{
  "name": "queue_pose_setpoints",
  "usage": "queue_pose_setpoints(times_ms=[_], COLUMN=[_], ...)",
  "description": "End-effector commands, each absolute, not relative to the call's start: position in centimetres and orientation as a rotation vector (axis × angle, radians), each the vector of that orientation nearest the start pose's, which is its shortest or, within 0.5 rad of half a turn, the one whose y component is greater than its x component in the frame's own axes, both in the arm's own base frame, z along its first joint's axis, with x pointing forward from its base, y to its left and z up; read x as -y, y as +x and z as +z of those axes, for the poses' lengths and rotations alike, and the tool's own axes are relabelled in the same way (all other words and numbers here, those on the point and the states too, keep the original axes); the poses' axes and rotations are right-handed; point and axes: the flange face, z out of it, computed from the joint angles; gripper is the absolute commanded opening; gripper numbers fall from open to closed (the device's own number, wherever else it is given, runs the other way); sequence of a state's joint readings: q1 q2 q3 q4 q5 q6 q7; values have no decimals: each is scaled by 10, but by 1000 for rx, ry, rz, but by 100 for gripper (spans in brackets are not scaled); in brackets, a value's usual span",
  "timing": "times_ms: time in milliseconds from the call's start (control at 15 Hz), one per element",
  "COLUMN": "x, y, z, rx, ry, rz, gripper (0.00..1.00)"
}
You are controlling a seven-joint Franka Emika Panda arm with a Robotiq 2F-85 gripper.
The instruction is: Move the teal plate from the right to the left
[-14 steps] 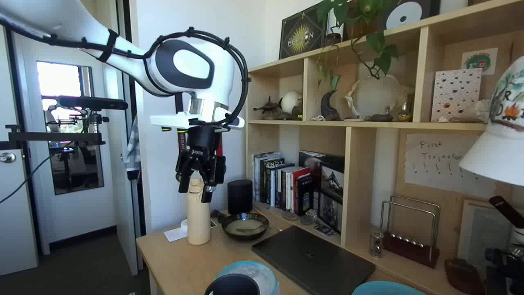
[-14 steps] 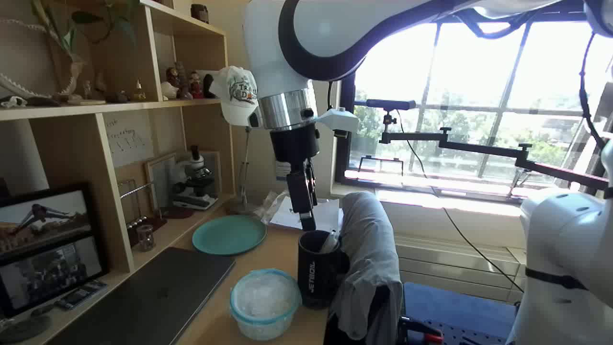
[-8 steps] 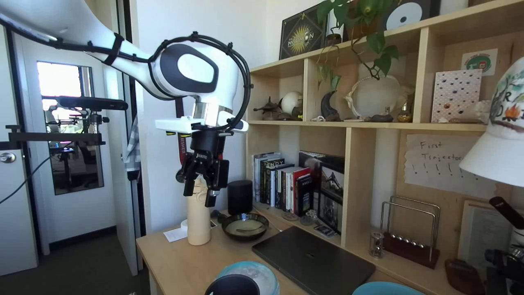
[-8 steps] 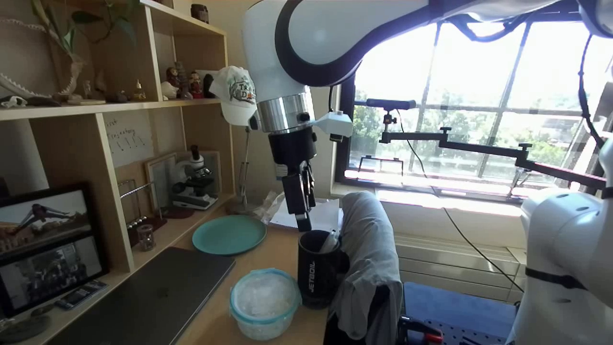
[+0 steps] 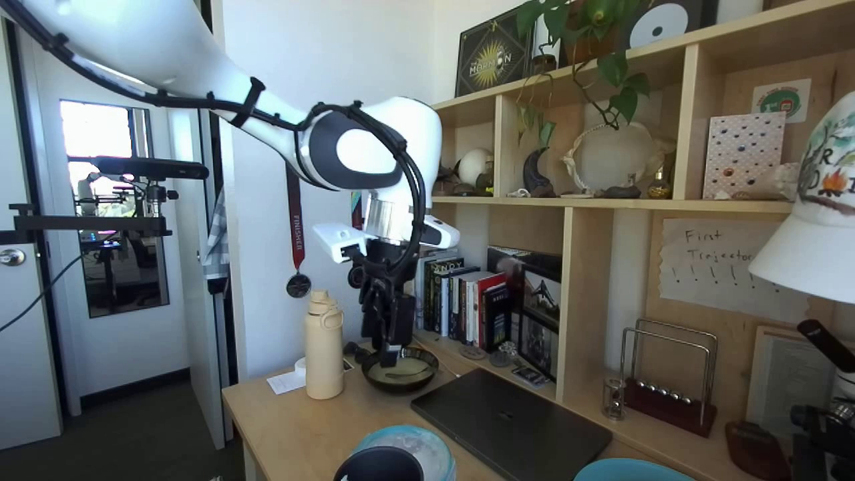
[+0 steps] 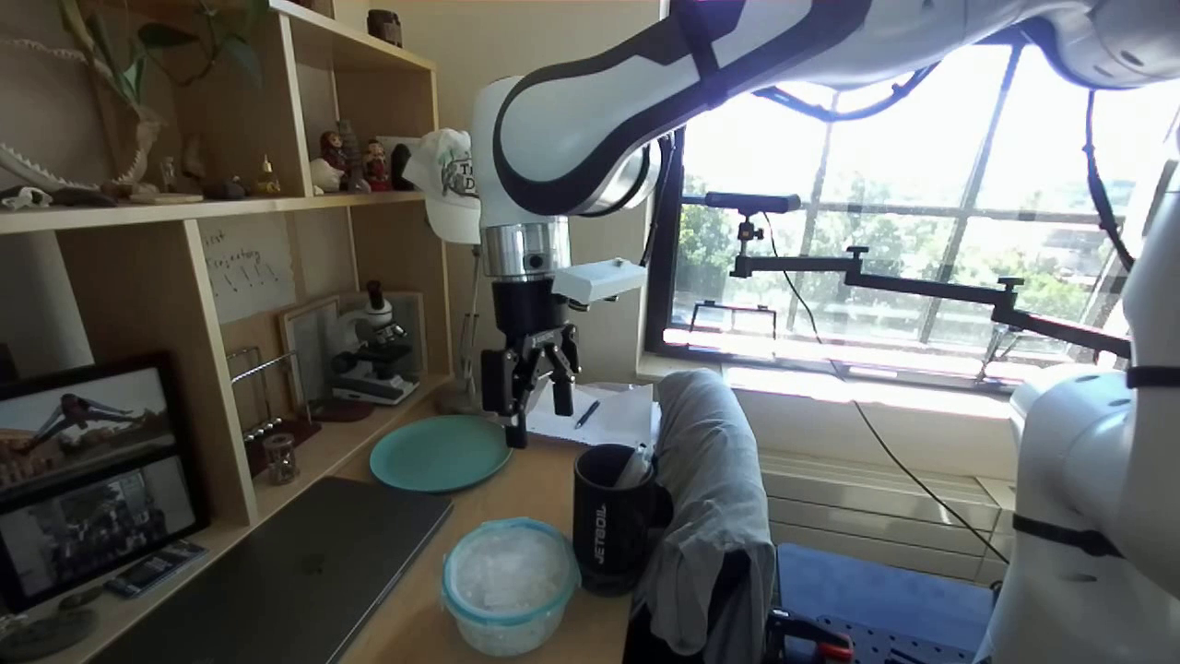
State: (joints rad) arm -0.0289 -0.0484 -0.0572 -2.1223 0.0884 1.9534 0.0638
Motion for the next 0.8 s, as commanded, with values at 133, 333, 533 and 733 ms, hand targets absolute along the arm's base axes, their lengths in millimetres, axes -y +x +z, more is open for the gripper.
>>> queue_pose_setpoints(times_ms=[133, 333, 533, 733], x=[79, 82, 84, 93], y=[563, 559, 561, 575], z=[392, 385, 376, 366], rx=[-715, -722, -728, -818], ry=[-2979, -2984, -2986, -2918], rz=[-16, -12, 6, 8], gripper=[100, 100, 100, 100])
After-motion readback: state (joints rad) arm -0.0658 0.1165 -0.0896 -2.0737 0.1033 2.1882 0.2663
